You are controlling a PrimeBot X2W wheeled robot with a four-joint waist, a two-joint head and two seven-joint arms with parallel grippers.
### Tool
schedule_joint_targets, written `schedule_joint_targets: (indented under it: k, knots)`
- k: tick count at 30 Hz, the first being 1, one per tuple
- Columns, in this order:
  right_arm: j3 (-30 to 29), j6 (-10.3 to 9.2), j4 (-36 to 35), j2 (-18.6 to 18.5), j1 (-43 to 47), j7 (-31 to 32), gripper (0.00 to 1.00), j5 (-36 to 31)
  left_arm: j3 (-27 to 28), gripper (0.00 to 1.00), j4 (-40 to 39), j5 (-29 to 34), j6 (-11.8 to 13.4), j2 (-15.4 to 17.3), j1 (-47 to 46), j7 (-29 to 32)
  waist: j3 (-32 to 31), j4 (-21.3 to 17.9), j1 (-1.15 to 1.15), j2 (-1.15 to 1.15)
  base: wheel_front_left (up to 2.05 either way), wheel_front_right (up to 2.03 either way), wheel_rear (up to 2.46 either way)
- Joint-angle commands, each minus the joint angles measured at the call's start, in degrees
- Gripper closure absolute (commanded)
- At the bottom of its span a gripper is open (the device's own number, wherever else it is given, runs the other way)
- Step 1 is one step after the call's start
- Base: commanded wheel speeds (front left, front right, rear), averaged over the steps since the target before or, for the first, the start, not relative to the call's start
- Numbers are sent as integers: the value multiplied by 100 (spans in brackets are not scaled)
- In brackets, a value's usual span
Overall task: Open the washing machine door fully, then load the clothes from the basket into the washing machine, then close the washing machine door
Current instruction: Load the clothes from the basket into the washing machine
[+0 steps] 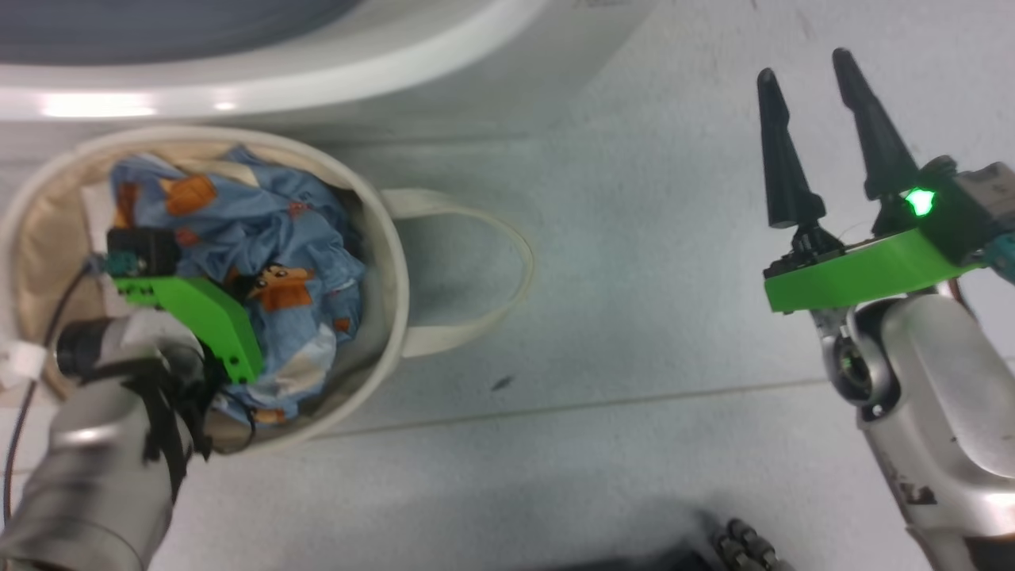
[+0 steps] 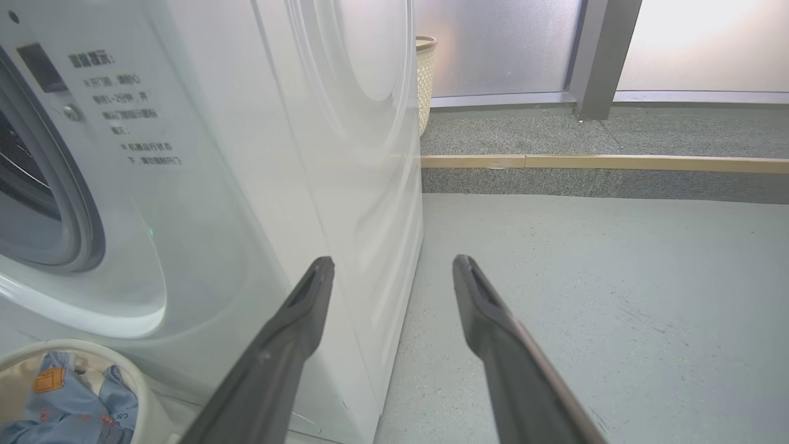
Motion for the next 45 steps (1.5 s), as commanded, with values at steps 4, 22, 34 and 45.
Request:
schedule_joint_targets:
  k: [4, 22, 34, 45]
  knots:
    - [131, 1, -8, 91, 336, -70, 0, 126, 81, 100, -131, -66, -34, 128, 312, -523, -558, 198, 0, 0, 0, 0, 0]
    - [53, 1, 351, 65, 1353, -70, 0, 528, 981, 100, -1976, 156, 64, 389, 1724, -1138, -2493, 497, 0, 0, 0, 0, 0]
    - [-71, 1, 354, 58, 1918, -70, 0, 739, 2175, 100, -4043, 949, 179, 147, 2774, -1139, -3252, 670, 0, 0, 0, 0, 0]
    - [-215, 1, 292, 42, 2084, -70, 0, 772, 2860, 100, -5007, 1454, 226, -127, 3158, -1140, -3365, 596, 0, 0, 0, 0, 0]
